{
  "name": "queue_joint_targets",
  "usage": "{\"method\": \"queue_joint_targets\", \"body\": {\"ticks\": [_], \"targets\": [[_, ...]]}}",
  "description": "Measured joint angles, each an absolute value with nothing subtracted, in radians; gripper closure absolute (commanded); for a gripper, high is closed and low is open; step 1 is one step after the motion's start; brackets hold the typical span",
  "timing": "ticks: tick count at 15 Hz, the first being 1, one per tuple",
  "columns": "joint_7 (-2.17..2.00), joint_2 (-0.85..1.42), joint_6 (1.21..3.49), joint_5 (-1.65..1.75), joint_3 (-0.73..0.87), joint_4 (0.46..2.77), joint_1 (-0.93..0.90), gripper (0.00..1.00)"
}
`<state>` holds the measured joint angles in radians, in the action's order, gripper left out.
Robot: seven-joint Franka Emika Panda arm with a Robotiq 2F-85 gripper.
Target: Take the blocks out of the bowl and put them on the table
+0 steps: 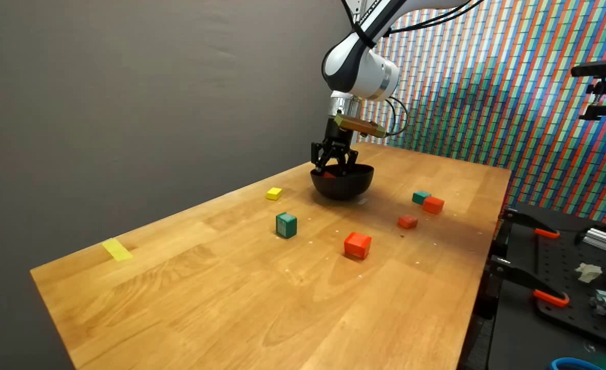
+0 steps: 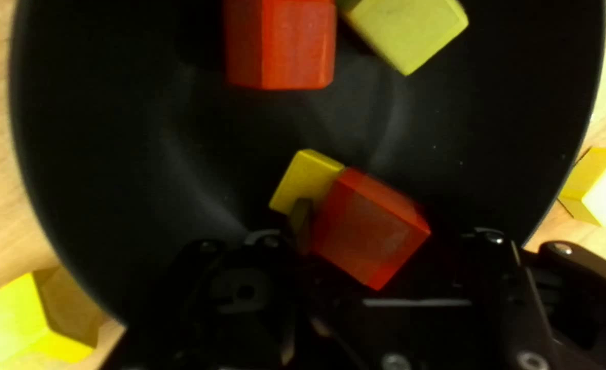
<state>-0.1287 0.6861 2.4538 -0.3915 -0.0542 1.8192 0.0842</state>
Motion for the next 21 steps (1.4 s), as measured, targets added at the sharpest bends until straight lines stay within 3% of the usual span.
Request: {"method": "queue_joint_targets", "body": {"ticks": [9,14,15,16,18,20,21], "targets": [[-0.122,0.657,2.466,-0.425,-0.075,1.846,0.096,0.67],[-0.086,0.493,2.502,-0.473,-0.1,1.967,0.101,0.67],[-0.084,0.458,2.502,-0.486,-0.099,1.995,0.104,0.38],[-0.08,0.43,2.502,-0.501,-0.099,2.018,0.107,0.15],[-0.074,0.398,2.5,-0.529,-0.099,2.054,0.115,0.12],[-0.074,0.399,2.496,-0.545,-0.096,2.073,0.119,0.02],[-0.074,0.409,2.494,-0.549,-0.094,2.078,0.12,0.04]]}}
